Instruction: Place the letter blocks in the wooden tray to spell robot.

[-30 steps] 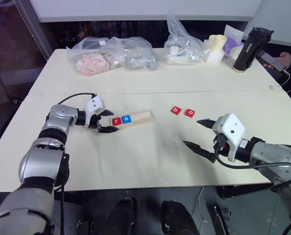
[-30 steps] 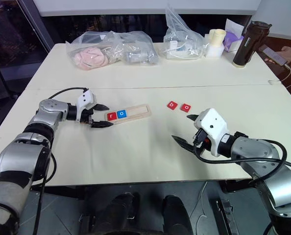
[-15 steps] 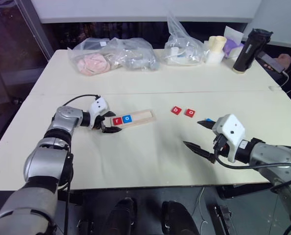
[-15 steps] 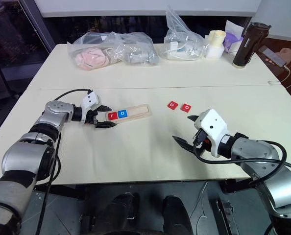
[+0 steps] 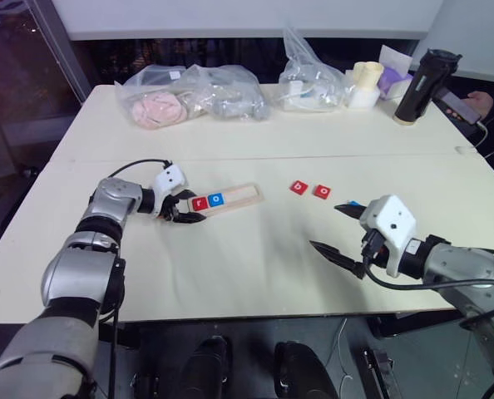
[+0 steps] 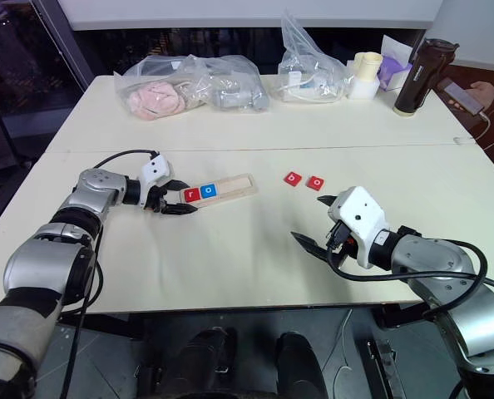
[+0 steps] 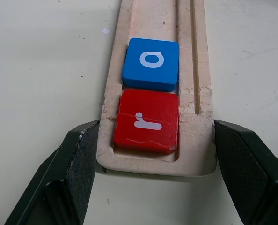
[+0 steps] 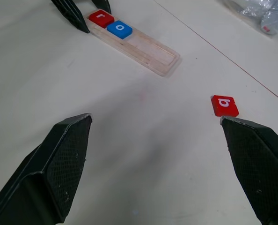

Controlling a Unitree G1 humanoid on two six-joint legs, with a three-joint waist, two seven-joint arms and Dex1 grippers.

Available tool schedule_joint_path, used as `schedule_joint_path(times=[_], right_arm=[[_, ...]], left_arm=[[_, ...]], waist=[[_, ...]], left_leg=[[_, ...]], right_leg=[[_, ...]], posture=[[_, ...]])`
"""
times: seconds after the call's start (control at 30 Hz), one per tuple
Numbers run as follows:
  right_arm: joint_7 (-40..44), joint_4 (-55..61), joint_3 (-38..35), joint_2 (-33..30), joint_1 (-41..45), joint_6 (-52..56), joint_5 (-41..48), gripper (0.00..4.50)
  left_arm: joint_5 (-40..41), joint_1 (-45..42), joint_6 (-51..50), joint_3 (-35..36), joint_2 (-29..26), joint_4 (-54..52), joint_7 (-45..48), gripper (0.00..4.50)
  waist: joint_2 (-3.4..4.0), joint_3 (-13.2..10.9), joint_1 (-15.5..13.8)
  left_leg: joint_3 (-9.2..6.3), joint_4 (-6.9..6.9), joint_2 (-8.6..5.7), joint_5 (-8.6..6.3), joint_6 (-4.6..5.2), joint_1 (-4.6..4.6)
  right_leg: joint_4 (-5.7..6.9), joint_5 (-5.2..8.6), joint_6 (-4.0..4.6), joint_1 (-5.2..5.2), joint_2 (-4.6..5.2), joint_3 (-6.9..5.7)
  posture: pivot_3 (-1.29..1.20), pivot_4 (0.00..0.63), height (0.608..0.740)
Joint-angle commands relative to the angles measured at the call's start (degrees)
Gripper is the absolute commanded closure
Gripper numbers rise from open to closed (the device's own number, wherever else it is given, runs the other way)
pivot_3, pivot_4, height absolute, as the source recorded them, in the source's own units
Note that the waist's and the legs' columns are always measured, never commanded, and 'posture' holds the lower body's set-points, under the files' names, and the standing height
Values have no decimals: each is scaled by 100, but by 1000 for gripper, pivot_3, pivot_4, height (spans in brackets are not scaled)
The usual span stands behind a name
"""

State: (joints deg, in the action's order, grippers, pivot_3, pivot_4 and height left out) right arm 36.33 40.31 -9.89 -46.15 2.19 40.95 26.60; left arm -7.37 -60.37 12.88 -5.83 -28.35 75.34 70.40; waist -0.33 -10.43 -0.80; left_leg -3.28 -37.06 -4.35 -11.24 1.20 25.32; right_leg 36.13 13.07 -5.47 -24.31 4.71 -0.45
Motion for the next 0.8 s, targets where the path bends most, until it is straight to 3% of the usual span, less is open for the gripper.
schedule_joint_path(times=[0.03,0.37,0.8], right_arm=[[5,170,-144,-90,40,-9,12,0],[34,39,20,-60,178,-76,-60,0],[18,-22,181,-4,276,-96,-124,0]], left_arm=[[-160,185,56,-93,14,42,180,1329],[62,500,452,-149,338,-454,1249,1329],[-99,1017,455,-556,709,-1754,1014,1329]], waist=[[0,0,0],[3,7,-23],[6,9,-167]], left_leg=[[0,0,0,0,0,0],[1,1,0,-2,3,1],[2,-2,-1,-4,6,3]], right_leg=[[0,0,0,0,0,0],[-6,9,16,3,6,0],[-12,10,17,7,7,0]], posture=[[0,150,738],[0,150,738],[0,150,738]])
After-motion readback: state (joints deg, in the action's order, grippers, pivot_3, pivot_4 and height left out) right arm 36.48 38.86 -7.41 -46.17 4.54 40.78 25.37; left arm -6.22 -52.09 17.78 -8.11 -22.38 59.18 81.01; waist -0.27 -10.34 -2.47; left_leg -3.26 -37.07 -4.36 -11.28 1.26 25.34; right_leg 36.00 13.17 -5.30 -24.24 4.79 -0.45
